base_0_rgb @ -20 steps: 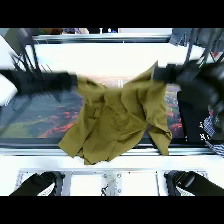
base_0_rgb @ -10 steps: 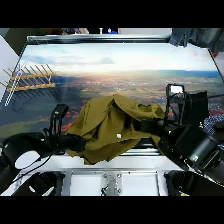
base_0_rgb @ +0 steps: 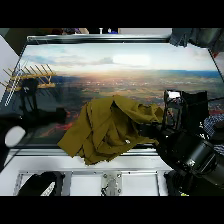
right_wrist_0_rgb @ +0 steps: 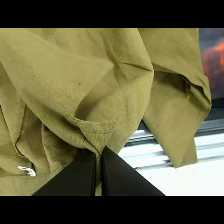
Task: Fold the clothes and pants, and hang the long-sleeved shirts on hangers.
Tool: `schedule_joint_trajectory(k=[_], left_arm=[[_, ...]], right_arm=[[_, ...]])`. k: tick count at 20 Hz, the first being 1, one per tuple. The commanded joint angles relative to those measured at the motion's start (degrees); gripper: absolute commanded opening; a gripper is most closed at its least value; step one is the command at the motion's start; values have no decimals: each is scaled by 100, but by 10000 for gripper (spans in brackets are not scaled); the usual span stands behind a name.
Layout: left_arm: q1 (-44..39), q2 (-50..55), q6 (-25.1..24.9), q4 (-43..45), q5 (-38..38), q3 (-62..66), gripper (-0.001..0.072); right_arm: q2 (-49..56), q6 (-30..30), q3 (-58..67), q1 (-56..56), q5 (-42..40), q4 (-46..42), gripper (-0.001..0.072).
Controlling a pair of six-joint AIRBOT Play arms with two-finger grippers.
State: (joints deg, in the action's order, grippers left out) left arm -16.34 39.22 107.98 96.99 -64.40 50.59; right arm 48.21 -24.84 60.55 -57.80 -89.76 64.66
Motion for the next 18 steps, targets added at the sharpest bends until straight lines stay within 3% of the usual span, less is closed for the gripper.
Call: schedule_joint_trajectory(k=[1,4,7,10,12,14,18], left_arm=[[1812,1231,-1034,396,358,933,650],[3091,2369,-1075,398,476,1759,651],[3768,3320,-1115,400,256,2463,651],[3945,4135,-1556,579,739,2894,651],[3875,4675,-1565,1191,999,3182,651],[3781,5174,-1565,1805,997,3501,652],[3751,5799,-1561,1847,647,4107,651]], right_arm=[[-4,0,-4,-7,0,24,23],[2,-57,-4,-9,2,111,23],[7,-83,-4,-9,0,114,23],[52,-81,-4,-7,0,111,23],[138,-79,-4,-24,-2,114,23],[234,-79,-4,-33,-2,114,23],[365,-79,-4,-33,0,160,23]])
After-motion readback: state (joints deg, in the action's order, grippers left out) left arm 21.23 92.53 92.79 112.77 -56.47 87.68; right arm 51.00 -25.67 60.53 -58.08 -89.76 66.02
